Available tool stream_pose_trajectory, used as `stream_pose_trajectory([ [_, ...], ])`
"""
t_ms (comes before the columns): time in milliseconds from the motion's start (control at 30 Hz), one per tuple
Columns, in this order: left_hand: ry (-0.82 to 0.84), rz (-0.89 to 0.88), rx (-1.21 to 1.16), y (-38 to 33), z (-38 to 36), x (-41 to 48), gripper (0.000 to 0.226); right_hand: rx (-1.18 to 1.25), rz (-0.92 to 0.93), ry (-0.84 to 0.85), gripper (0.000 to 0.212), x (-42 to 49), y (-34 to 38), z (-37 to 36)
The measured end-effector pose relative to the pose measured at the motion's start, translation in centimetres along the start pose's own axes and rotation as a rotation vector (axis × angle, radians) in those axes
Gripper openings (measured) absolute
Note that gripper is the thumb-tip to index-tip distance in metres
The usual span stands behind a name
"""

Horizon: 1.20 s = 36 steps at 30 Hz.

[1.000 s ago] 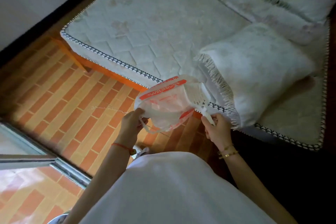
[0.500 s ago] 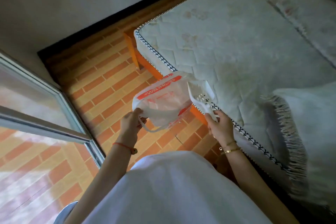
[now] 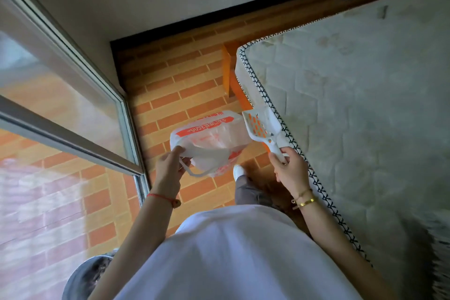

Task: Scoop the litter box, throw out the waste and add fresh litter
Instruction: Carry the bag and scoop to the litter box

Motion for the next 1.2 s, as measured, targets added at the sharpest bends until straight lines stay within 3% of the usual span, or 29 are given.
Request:
stream_pose_trajectory([
  [367,-0.202,-0.074,-0.143,-9.4,-6.7,8.9,0.032,-0.082,0.17,0.195,0.019,19.8,10.2,-0.7],
  [533,-0.235,-0.082,-0.251,-12.5,-9.0,12.1,0.033,-0.098,0.209,0.275,0.018,25.9,13.4,-1.9],
  [667,-0.272,-0.055,-0.299,-15.3,-10.2,15.7,0.016,-0.114,0.211,0.316,0.017,30.0,15.9,-3.7],
  [767,-0.282,-0.041,-0.297,-17.7,-10.8,19.2,0.027,-0.11,0.193,0.347,0.014,33.4,17.6,-5.5],
  [833,-0.268,-0.05,-0.294,-19.8,-11.2,21.7,0.035,-0.114,0.192,0.338,0.016,36.0,18.9,-6.9],
  [1200,-0.199,-0.064,-0.237,-35.8,-12.0,37.8,0.02,-0.082,0.169,0.237,0.019,50.7,29.8,-15.6],
])
Point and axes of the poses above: each hand's wrist, its own x-axis towards the middle knuckle, its own z-axis out of the back of the hand, y = z × x, the point moved 5 cm from there along x, towards the middle knuckle, and after that the axes turned 3 degrees about y, right-handed, at the moved point
